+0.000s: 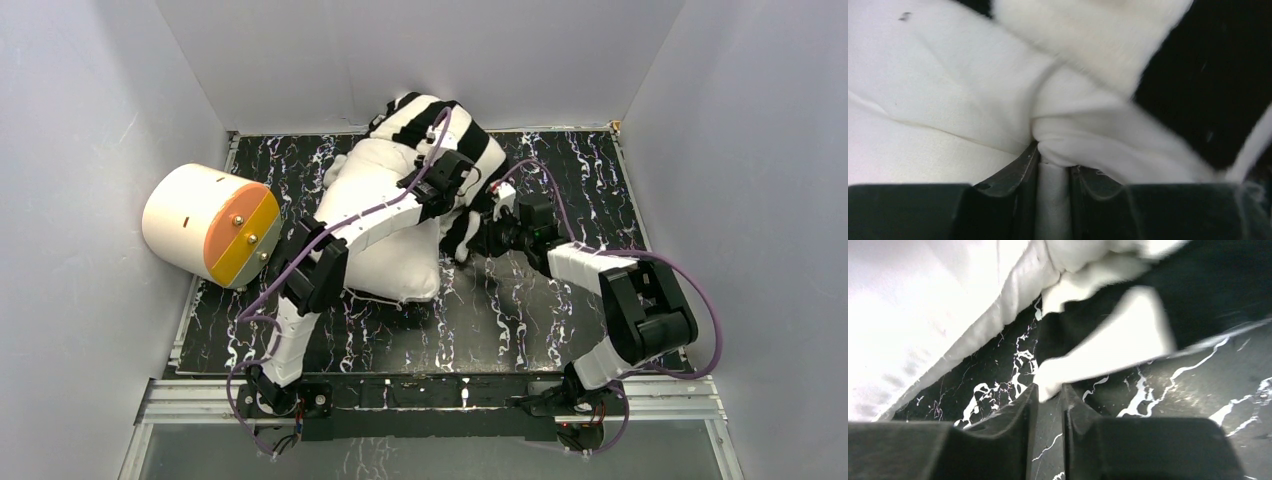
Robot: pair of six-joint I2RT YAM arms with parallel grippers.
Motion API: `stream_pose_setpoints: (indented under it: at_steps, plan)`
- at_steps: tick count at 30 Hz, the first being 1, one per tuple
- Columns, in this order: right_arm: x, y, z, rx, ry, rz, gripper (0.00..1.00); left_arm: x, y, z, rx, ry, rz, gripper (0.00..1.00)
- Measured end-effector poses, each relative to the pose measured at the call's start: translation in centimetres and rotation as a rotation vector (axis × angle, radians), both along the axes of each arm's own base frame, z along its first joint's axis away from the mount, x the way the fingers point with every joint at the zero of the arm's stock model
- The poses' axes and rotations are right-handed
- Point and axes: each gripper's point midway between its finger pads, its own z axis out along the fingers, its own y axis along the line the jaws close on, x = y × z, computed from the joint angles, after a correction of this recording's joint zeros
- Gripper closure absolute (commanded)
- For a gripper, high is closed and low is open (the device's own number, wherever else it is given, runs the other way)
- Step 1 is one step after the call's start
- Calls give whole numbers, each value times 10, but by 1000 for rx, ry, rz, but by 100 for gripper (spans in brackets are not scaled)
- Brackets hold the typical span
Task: Put the pillow into the pillowcase
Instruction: Stuff the pillow into the pillowcase.
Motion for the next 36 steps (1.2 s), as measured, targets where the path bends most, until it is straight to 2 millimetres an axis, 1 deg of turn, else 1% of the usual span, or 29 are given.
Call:
stream_pose_setpoints:
  at_steps: [1,2,3,4,5,6,8,10,12,14,15,16,18,20,22,24,26,27,28,30,31,34,36]
  plan:
    - [2,-1,6,-9,3,-5,55,-1,-2,1,-27,8,-13,59]
    - [4,-1,13,-21,0,-9,51,-2,-5,5,-52,13,-30,56]
    - [8,-1,22,-31,-12,-14,49,-5,-7,9,-80,15,-47,53]
    - [13,0,33,-34,-32,-20,48,-9,-8,14,-104,16,-62,48]
    - [21,0,51,-40,-72,-31,47,-16,-6,22,-134,18,-76,43]
    - [27,0,65,-38,-109,-35,46,-21,-4,29,-151,19,-88,39]
    - [37,1,93,-36,-186,-43,45,-34,2,52,-204,0,-106,36]
    - [49,2,119,-38,-262,-48,45,-44,11,82,-254,-41,-107,35]
    - [62,4,137,-46,-321,-44,45,-52,22,109,-308,-91,-105,34]
    - [76,8,148,-56,-365,-34,43,-56,35,123,-356,-125,-96,34]
    - [83,11,150,-63,-383,-24,42,-57,42,124,-371,-131,-89,34]
    - [91,14,153,-73,-404,-16,42,-57,47,123,-385,-137,-85,36]
    - [103,18,151,-93,-427,-3,41,-52,55,111,-401,-135,-74,42]
    - [114,22,143,-118,-443,15,41,-43,58,88,-409,-106,-67,48]
    - [122,26,133,-138,-447,35,43,-32,58,60,-413,-66,-61,56]
    - [130,30,123,-155,-445,50,47,-22,56,36,-410,-34,-53,61]
    - [140,36,115,-172,-451,64,54,-14,56,14,-405,-4,-43,64]
    - [144,40,110,-184,-454,73,60,-11,56,7,-406,2,-38,65]
    - [148,43,106,-193,-459,80,72,-9,55,3,-408,4,-36,65]
    - [153,50,99,-217,-471,95,97,-6,56,4,-420,-6,-28,66]
    - [153,54,97,-225,-476,104,100,-4,57,6,-428,-15,-21,66]
    - [150,60,97,-243,-484,130,100,-2,59,7,-444,-22,-3,67]
    - [148,64,101,-248,-486,149,100,0,62,7,-460,-26,14,68]
